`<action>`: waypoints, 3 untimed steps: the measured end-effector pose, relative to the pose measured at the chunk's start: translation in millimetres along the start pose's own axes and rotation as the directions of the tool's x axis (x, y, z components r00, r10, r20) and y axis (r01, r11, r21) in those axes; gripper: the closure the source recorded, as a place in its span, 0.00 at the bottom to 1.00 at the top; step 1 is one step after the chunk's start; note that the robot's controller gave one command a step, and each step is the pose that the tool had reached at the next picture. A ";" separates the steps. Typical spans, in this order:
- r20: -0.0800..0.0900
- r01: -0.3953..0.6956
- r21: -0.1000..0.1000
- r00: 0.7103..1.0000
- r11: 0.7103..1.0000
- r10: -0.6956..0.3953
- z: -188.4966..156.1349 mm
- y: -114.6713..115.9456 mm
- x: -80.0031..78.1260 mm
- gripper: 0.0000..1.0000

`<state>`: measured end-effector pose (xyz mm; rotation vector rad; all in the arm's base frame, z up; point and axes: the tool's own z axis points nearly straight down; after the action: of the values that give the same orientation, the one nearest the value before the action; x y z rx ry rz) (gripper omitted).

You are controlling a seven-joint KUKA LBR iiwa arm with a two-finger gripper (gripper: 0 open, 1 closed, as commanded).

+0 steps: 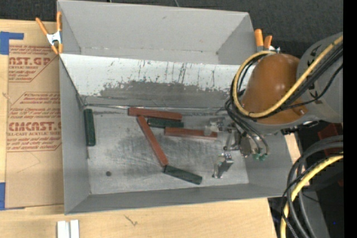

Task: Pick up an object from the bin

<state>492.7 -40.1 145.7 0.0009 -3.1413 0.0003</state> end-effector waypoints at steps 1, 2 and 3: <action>0.002 0.016 0.001 1.000 1.000 -0.016 2.1 1.7 -0.1 0.00; 0.000 0.117 -0.001 0.993 0.993 -0.117 -38.9 4.1 -38.5 0.00; 0.006 0.083 -0.001 0.997 0.997 -0.083 71.4 -21.4 -72.0 1.00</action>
Offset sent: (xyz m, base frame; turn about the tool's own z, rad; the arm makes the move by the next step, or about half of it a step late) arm 0.0599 0.0029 0.0675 -0.0477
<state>564.7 -61.5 74.3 0.1317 -3.1443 -0.0021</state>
